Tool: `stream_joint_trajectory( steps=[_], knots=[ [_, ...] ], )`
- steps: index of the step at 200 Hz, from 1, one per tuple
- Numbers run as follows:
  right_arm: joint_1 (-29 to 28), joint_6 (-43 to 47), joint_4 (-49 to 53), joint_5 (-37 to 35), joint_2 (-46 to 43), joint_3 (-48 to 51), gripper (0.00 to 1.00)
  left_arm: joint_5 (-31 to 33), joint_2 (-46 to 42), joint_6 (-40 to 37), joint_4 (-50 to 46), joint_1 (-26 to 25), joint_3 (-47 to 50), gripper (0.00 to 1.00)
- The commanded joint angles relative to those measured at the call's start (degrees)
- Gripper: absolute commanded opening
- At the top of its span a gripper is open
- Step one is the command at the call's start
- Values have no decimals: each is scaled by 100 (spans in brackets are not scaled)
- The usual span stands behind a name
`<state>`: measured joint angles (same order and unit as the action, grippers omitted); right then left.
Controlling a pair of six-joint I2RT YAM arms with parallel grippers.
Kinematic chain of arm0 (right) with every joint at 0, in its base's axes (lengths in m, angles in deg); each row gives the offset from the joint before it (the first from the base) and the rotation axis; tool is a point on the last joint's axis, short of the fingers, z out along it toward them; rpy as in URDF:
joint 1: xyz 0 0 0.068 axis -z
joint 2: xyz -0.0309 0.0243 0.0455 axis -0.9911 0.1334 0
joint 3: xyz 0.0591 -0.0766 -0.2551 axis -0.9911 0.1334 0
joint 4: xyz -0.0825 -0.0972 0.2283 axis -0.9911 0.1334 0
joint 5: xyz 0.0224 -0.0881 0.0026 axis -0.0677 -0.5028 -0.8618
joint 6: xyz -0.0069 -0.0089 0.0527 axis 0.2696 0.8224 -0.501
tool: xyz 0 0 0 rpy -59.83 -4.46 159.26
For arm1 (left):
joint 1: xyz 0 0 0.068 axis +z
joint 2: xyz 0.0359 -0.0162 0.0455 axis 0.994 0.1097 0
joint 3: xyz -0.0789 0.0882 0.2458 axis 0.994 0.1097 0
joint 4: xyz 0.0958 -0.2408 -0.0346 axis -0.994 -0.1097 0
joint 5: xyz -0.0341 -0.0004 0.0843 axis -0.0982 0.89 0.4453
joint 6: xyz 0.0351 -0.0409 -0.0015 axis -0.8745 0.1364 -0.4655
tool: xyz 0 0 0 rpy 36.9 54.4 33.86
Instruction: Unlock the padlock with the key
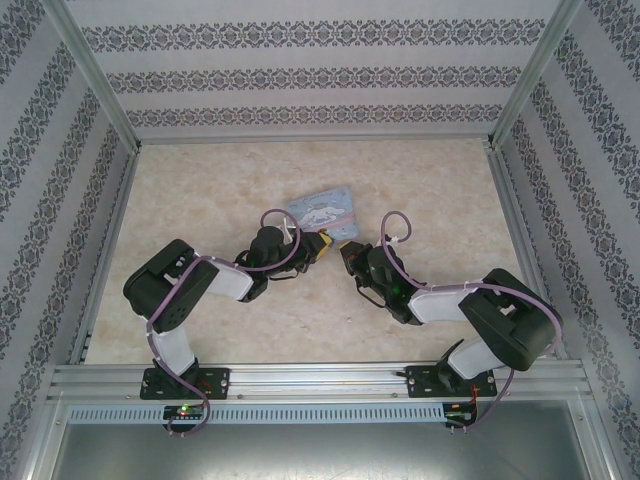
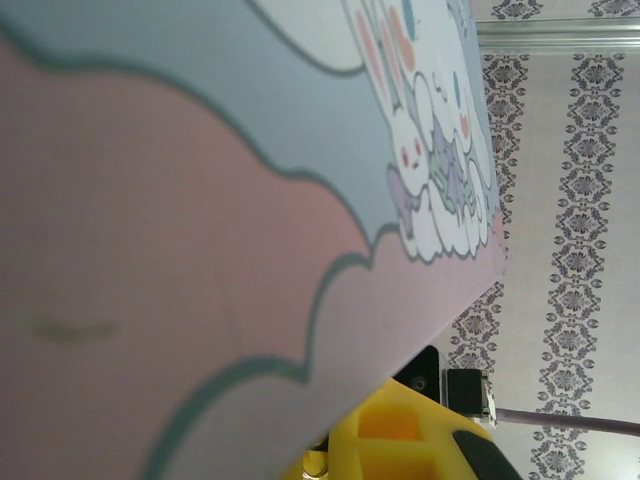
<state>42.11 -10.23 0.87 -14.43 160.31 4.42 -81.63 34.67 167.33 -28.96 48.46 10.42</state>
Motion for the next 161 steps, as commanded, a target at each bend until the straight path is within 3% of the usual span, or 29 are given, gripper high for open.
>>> stream_joint_trajectory(
  steps=[1,80,161],
  knots=[
    [-29,-42,-343,89,112,-185,0,-238,60,201,773,-195,-162,0],
    [210,30,-465,221,90,-161,0,-325,25,82,609,-298,-163,0],
    [216,-390,-1211,557,649,-349,0,-343,224,244,769,-479,-400,0]
  ],
)
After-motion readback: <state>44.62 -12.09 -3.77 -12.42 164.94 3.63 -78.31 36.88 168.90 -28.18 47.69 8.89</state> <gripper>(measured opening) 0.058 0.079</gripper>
